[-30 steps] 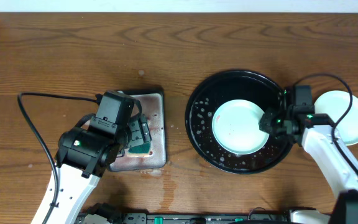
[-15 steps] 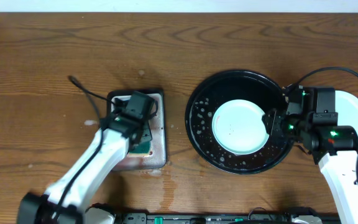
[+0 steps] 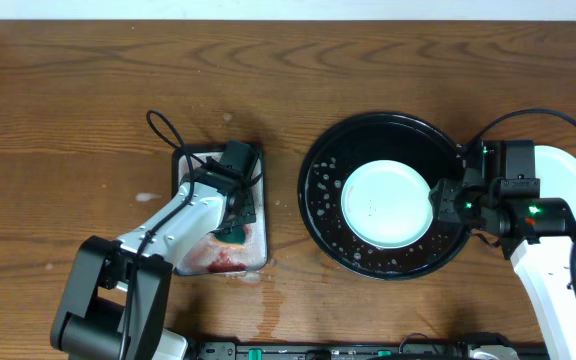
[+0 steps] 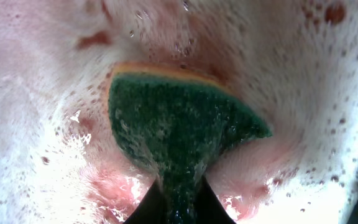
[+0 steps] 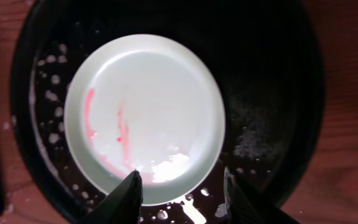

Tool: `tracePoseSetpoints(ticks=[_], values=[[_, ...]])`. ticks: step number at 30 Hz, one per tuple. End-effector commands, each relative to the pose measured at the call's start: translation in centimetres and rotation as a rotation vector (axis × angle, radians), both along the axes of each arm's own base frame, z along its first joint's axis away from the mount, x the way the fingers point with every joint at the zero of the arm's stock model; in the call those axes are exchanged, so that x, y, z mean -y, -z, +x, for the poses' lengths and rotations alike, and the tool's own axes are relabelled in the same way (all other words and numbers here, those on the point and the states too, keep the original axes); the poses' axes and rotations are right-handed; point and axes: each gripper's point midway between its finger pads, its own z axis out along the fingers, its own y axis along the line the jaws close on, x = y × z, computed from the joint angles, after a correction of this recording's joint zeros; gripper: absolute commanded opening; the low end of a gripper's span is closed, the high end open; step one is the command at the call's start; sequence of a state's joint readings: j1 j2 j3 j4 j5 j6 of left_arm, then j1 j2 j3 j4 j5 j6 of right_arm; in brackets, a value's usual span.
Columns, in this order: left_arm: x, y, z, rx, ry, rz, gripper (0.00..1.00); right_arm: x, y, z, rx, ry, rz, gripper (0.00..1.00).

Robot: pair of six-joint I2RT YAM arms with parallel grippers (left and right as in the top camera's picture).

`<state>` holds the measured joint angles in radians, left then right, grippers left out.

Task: Clean dirty plates on tray and stack at the side
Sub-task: 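Grasp the green sponge in the soapy tray with the left gripper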

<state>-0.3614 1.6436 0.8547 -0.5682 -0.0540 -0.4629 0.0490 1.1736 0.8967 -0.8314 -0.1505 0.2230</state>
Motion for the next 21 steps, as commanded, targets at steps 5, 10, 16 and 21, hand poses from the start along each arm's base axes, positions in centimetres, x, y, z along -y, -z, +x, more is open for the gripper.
tracePoseSetpoints(ticks=[5,10,16,21], values=[[1.1,-4.0,-0.7,0.035,0.066,-0.081,0.08,1.4,1.5,0.7,-0.037,0.044,-0.08,0.4],[1.4,-8.0,-0.4,0.136,0.086,-0.113,0.07,1.4,4.6,1.1,-0.136,0.038,-0.088,0.41],[1.5,-9.6,-1.0,0.169,0.103,-0.125,0.07,-1.0,8.5,2.2,-0.204,-0.122,0.001,0.37],[4.2,-10.1,-1.7,0.136,0.162,-0.277,0.07,-2.2,11.8,2.4,-0.267,-0.183,0.055,0.29]])
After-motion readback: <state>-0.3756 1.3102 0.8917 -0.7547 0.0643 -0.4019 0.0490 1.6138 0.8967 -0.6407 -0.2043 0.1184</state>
